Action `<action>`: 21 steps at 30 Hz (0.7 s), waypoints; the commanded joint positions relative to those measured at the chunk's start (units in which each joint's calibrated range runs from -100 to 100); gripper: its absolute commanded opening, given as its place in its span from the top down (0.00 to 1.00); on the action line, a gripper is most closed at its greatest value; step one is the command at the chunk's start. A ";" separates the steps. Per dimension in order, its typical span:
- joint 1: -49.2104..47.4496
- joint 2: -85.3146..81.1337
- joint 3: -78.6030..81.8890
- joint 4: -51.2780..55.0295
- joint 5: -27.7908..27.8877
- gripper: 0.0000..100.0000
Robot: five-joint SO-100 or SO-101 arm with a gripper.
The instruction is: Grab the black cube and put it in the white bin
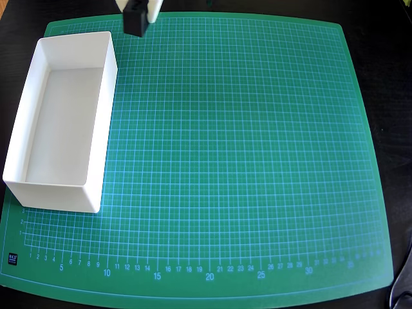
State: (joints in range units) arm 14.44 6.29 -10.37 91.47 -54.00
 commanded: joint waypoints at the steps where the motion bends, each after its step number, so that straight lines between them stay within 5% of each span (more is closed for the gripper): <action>1: 5.33 -2.63 -1.95 0.33 3.33 0.97; 21: 13.54 10.33 -2.49 -20.09 7.43 0.97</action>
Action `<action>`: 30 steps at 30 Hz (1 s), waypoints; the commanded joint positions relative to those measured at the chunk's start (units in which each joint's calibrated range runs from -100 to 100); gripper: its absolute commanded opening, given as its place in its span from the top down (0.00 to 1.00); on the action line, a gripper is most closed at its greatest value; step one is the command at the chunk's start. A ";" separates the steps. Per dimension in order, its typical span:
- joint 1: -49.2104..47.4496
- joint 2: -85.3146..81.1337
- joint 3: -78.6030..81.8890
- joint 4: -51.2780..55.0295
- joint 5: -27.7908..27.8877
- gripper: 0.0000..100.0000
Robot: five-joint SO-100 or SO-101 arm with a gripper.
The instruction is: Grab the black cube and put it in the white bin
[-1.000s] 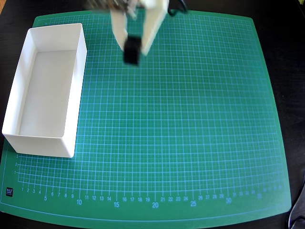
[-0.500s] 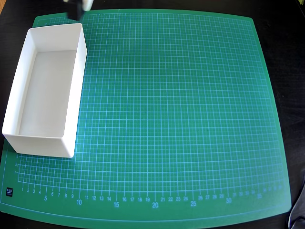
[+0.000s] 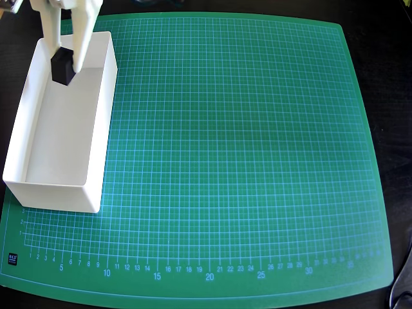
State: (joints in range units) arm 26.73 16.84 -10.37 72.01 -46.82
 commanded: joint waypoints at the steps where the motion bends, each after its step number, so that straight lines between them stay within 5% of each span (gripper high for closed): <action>1: 1.41 -0.13 -3.03 -0.63 0.25 0.97; 30: 0.32 26.39 -40.47 7.23 3.25 0.97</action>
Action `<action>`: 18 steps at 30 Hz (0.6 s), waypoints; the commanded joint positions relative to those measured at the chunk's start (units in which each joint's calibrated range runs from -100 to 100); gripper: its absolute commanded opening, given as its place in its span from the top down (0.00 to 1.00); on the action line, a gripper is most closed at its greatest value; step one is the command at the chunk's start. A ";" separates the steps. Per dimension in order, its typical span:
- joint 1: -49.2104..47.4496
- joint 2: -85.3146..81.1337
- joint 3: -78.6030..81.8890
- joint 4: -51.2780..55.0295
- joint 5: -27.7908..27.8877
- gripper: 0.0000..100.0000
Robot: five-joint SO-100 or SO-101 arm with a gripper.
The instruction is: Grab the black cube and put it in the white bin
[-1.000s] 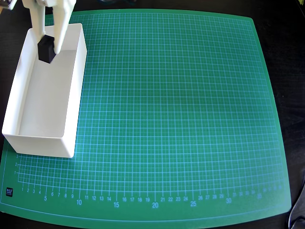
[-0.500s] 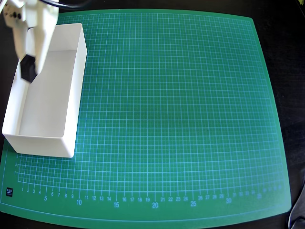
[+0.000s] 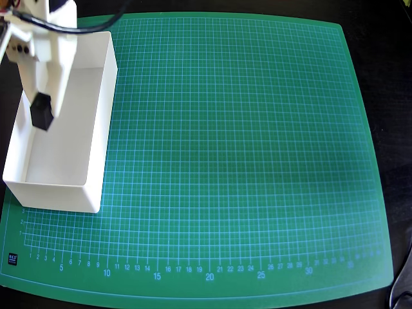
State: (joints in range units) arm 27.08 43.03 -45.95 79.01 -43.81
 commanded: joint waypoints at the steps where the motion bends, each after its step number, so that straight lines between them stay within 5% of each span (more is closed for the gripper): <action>1: -0.03 0.62 -5.61 0.31 0.24 0.97; 11: 0.14 1.39 -7.14 0.31 0.24 0.96; 18: 0.05 1.47 -6.96 0.40 0.24 0.86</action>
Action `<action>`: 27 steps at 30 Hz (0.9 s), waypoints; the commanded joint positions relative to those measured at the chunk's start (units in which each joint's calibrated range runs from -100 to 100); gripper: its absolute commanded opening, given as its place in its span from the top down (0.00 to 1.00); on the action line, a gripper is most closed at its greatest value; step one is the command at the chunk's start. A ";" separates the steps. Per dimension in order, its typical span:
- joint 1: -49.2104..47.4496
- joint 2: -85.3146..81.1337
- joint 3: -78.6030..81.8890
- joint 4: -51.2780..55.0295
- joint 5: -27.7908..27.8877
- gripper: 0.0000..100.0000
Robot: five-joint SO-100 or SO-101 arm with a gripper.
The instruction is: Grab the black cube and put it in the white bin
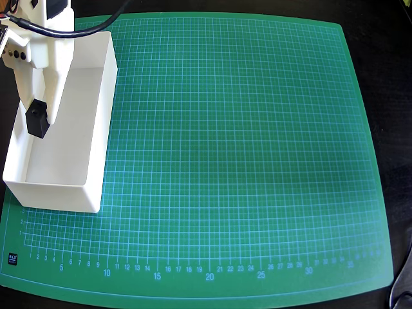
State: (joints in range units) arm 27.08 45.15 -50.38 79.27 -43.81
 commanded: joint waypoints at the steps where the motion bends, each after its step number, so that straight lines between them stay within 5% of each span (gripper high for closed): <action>1: 0.05 -0.65 -2.52 0.14 0.24 0.85; 27: -4.97 -18.30 -3.34 15.10 -0.23 0.82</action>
State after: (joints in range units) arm 23.51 34.18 -51.11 91.89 -43.92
